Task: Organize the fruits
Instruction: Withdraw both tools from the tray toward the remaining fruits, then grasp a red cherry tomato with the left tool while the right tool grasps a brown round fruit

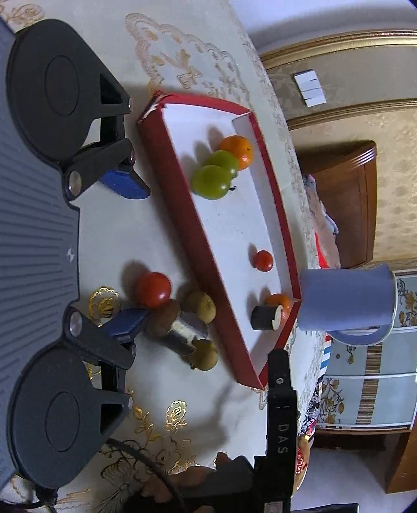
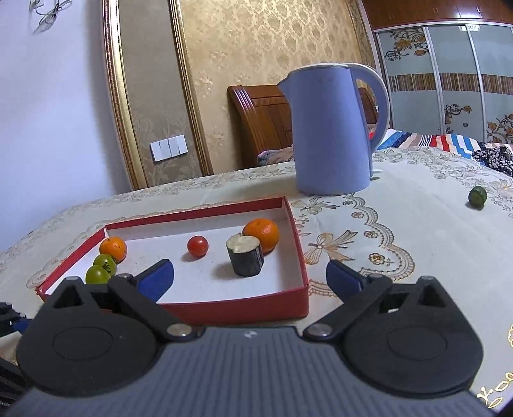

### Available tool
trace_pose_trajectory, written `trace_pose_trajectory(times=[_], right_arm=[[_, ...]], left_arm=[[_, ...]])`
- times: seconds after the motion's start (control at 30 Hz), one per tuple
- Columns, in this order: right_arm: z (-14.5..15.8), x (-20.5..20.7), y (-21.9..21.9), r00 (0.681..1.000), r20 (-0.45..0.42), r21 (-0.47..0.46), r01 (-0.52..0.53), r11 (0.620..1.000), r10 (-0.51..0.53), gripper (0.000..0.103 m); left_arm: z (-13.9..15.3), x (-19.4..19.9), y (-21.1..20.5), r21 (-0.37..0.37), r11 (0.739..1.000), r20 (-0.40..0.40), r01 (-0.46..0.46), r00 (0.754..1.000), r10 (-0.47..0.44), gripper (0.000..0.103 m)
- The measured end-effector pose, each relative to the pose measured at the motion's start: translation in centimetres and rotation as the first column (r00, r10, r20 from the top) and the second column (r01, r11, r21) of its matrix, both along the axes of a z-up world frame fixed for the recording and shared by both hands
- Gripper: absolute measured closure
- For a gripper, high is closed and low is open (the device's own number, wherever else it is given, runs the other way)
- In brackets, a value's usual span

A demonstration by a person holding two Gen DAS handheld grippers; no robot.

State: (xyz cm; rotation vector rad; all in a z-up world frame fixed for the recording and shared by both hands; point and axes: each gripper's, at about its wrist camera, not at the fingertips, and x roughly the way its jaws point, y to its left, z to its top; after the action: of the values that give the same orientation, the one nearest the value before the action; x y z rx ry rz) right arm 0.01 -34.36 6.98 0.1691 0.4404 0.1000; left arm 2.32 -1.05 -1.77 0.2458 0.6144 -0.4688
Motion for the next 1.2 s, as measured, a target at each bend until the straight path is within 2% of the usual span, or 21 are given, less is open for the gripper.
trace_pose_trajectory(times=[0.13,0.33,0.4,0.43,0.47,0.6,0.7,0.93,1.03,1.13,1.2], right_arm=[[0.0,0.1,0.0,1.0,-0.006,-0.002,-0.002,1.0,0.002,0.001],[0.0,0.2,0.0,1.0,-0.01,-0.002,-0.002,1.0,0.002,0.0],[0.0,0.2,0.0,1.0,-0.007,-0.003,-0.003,1.0,0.003,0.0],[0.0,0.2,0.0,1.0,-0.006,-0.003,-0.004,1.0,0.004,0.0],[0.0,0.2,0.0,1.0,-0.007,-0.002,-0.004,1.0,0.004,0.0],[0.0,0.2,-0.2,1.0,-0.01,0.005,0.002,1.0,-0.002,0.0],[0.0,0.2,-0.2,1.0,-0.005,0.009,0.005,1.0,-0.004,0.0],[0.1,0.0,-0.1,1.0,0.006,0.002,0.007,1.0,-0.007,0.0],[0.2,0.1,-0.2,1.0,0.0,0.004,-0.003,1.0,0.003,0.0],[0.2,-0.1,0.5,0.996,-0.071,-0.091,-0.055,0.994,0.048,0.011],[0.1,-0.7,1.1,0.994,-0.093,-0.182,-0.079,0.98,0.063,0.012]], left_arm=[[0.2,0.5,-0.8,0.029,1.0,0.003,-0.001,1.0,0.001,0.028],[0.0,0.9,-2.3,0.08,0.996,0.05,0.024,0.998,-0.028,0.028],[0.0,1.0,-2.1,0.061,0.997,0.035,0.038,0.999,-0.04,0.04],[0.0,0.9,-1.9,0.038,0.998,0.019,0.057,0.998,-0.058,0.055],[0.1,0.8,-1.9,0.022,0.997,0.01,0.077,0.997,-0.078,0.064],[-0.1,-0.1,-2.5,0.054,0.993,0.042,0.103,0.994,-0.105,0.071],[-0.1,0.0,-2.3,0.028,0.994,0.03,0.107,0.994,-0.108,0.075],[0.0,0.7,-1.0,-0.009,1.0,0.025,0.012,1.0,-0.012,0.077],[0.1,1.4,-0.1,-0.018,0.998,0.022,-0.062,0.998,0.062,0.077],[0.2,2.0,1.0,-0.04,0.992,0.002,-0.119,0.993,0.119,0.077],[0.2,2.2,1.5,-0.059,0.99,-0.013,-0.13,0.991,0.13,0.077]])
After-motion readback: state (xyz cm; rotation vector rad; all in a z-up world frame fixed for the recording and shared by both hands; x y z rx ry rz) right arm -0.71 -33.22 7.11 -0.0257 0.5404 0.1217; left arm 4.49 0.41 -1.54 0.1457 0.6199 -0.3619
